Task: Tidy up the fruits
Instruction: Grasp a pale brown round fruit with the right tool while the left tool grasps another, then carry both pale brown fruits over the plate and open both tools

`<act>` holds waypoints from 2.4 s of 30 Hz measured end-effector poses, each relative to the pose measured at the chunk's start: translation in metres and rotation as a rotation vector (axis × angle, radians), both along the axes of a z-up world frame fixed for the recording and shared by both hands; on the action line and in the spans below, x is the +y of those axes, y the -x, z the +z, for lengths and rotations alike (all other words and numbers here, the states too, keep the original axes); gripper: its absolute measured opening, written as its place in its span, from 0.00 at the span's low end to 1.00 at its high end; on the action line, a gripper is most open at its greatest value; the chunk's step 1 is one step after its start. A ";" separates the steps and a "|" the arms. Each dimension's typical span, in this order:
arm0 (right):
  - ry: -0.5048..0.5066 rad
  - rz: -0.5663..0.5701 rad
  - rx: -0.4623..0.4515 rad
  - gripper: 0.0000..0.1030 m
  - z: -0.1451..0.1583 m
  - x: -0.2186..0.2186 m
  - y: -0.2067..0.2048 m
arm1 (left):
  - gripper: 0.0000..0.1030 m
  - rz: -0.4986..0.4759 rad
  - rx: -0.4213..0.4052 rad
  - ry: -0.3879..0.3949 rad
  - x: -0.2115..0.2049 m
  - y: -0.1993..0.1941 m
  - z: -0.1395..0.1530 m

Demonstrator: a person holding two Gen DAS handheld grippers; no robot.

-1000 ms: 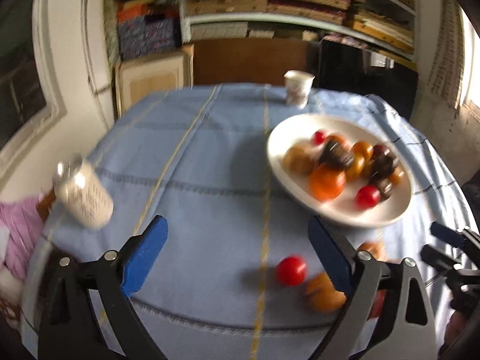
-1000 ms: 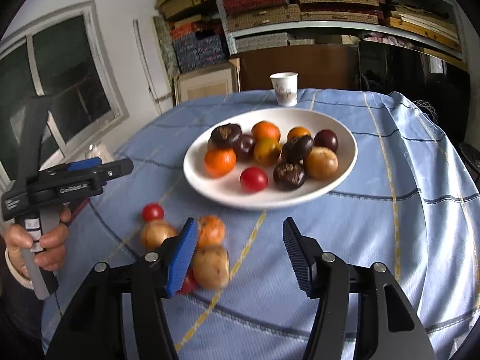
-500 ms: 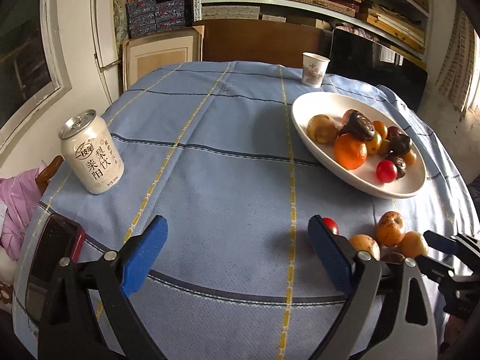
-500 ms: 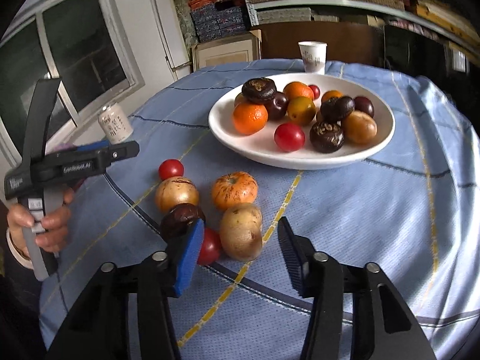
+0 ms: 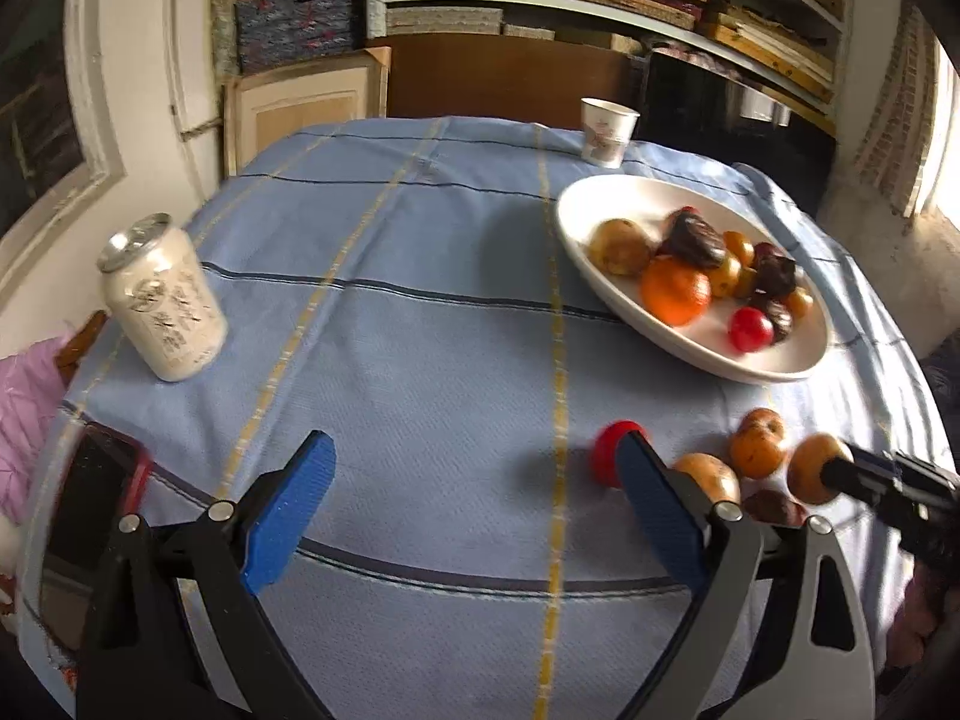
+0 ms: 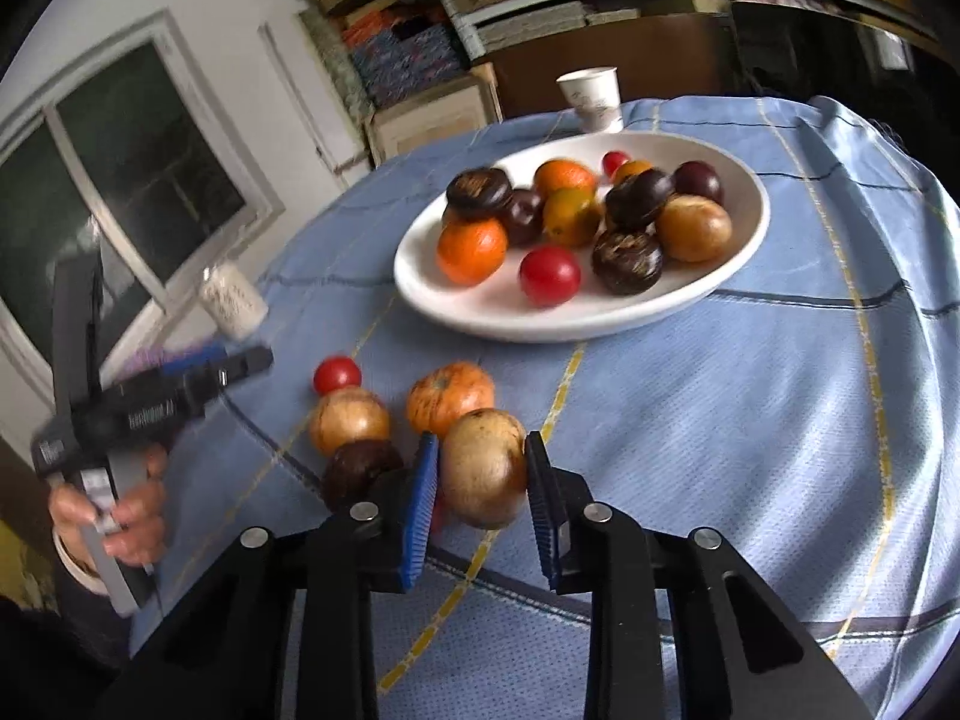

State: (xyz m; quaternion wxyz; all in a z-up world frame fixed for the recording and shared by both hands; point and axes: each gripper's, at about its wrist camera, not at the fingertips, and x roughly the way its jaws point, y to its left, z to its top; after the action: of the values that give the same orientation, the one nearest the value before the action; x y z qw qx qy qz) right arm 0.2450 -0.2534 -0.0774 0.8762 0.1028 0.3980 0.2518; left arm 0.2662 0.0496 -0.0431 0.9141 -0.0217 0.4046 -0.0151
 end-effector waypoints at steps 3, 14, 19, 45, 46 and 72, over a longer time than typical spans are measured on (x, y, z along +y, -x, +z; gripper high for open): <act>-0.010 -0.039 0.001 0.29 0.001 -0.007 -0.002 | 0.90 -0.054 0.007 0.021 -0.007 0.003 -0.002; -0.010 -0.062 -0.014 0.26 0.006 -0.015 0.001 | 0.78 -0.237 -0.026 -0.026 -0.049 0.019 -0.002; 0.046 -0.021 -0.015 0.41 0.004 -0.004 0.004 | 0.78 -0.226 -0.027 -0.024 -0.048 0.018 -0.002; -0.001 -0.066 0.023 0.38 0.000 -0.009 0.000 | 0.45 -0.303 0.052 0.070 -0.055 0.012 -0.015; -0.001 -0.065 0.022 0.38 0.000 -0.009 0.000 | 0.42 -0.306 0.053 0.078 -0.056 0.012 -0.015; -0.001 -0.064 0.027 0.38 0.001 -0.011 0.005 | 0.42 -0.292 0.141 0.090 -0.088 -0.017 -0.025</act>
State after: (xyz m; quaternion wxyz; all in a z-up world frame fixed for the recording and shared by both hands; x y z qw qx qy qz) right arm 0.2400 -0.2644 -0.0764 0.8783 0.1195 0.4060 0.2225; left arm 0.2833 -0.0386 -0.0686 0.8696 -0.0043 0.4655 -0.1644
